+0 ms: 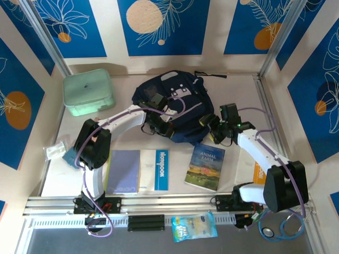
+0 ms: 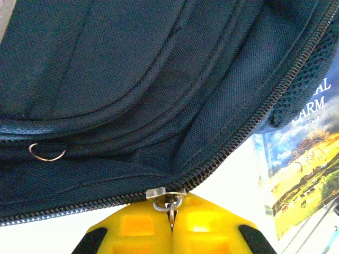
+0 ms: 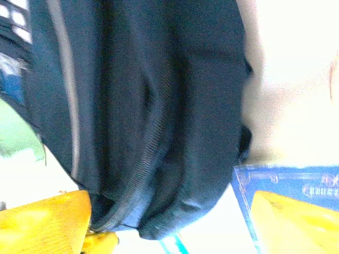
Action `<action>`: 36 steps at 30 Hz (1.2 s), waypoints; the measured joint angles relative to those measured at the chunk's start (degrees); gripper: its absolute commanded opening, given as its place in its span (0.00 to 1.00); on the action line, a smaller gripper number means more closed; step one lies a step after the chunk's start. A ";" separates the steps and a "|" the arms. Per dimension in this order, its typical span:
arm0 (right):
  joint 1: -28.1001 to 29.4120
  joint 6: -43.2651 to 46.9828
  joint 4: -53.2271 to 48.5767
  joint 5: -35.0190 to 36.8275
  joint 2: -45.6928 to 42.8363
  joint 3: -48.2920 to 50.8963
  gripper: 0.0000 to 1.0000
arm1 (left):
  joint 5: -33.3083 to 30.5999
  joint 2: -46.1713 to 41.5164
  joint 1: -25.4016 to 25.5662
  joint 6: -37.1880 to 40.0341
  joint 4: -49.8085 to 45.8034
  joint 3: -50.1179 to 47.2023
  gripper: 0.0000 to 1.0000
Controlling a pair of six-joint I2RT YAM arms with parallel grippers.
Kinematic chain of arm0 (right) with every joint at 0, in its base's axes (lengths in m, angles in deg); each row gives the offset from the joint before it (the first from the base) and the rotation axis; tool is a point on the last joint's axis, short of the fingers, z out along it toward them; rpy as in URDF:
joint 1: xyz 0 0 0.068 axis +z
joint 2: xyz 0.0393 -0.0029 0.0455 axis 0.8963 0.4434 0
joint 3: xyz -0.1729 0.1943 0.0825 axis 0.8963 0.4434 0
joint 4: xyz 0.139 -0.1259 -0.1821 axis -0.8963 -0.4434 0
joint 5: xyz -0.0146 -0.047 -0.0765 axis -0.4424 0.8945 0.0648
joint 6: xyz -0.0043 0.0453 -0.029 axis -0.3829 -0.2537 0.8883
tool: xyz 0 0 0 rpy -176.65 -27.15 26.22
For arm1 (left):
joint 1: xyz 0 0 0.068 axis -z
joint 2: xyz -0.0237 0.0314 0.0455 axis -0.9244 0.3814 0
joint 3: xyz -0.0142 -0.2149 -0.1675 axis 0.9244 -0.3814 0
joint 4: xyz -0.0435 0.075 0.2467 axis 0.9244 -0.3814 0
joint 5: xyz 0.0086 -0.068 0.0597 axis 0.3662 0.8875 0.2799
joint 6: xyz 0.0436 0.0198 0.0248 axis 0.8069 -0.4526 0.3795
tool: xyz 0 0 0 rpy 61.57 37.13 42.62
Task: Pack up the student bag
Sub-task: Unzip the student bag at the top-center of the table.
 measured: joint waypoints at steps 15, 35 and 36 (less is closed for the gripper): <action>6.29 -12.44 9.09 -3.82 11.54 -2.54 0.82 | 0.44 0.15 0.00 0.00 0.24 0.00 0.00; 6.60 -13.68 4.68 -1.14 14.75 -4.22 0.22 | -4.98 0.22 -4.66 5.25 -3.26 0.07 0.00; 6.45 -13.46 4.37 -0.83 14.21 -4.24 0.22 | -5.42 0.22 -5.92 5.66 -3.34 -0.04 0.00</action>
